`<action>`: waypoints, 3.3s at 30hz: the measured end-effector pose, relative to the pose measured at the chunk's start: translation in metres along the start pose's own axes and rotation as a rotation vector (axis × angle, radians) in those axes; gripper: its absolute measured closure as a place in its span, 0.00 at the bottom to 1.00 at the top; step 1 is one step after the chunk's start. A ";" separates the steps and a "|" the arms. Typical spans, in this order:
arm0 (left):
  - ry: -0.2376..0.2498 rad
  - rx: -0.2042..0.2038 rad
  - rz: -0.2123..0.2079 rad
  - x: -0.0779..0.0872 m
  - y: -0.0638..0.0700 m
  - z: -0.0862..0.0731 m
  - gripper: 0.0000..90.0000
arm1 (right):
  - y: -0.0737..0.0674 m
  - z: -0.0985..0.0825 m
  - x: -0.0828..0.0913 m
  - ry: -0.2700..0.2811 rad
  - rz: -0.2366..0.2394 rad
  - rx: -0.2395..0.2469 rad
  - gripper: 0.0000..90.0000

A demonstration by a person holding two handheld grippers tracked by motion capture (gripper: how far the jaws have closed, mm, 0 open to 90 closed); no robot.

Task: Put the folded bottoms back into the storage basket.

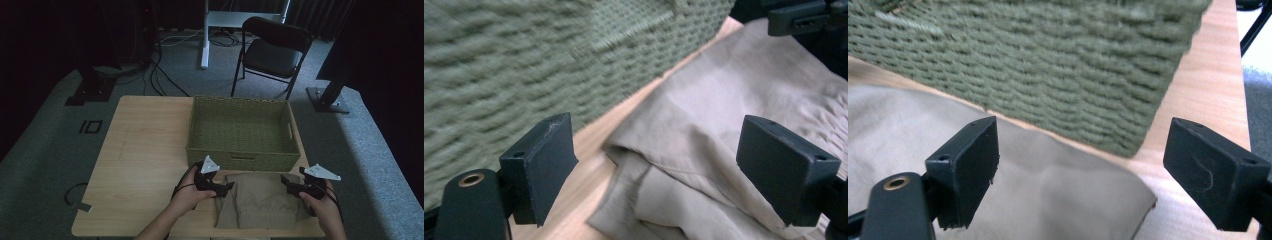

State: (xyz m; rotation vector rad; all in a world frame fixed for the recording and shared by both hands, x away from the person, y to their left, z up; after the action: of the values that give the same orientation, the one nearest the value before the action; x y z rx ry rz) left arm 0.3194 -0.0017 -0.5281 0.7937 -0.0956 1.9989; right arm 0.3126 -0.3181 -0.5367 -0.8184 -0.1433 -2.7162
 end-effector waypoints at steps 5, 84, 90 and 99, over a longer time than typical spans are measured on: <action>-0.024 0.008 -0.018 -0.013 0.006 -0.009 0.17 | -0.001 -0.013 -0.005 -0.035 -0.004 0.008 0.16; 0.071 -0.112 -0.018 0.027 0.012 0.043 0.92 | -0.042 0.049 0.033 0.081 0.198 -0.056 0.89; 0.094 -0.136 -0.002 0.039 0.008 0.059 0.92 | -0.042 0.070 0.038 0.124 0.211 -0.046 0.89; 0.132 -0.146 0.014 0.052 -0.001 0.084 0.92 | -0.039 0.104 0.036 0.162 0.215 -0.026 0.89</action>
State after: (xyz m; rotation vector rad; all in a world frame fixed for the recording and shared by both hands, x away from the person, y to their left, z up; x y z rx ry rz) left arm 0.3442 0.0064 -0.4328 0.5683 -0.1691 2.0259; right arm 0.3262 -0.2714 -0.4306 -0.5800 0.0148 -2.5707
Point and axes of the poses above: each handheld gripper's, and its own axes: x roughly backward along the jaws, z roughly out of its top, y roughly to its right, the point moved 4 cm from there along -x, roughly forward along the jaws, and after that the axes turned 6 degrees about -z, right-handed, at the moved point
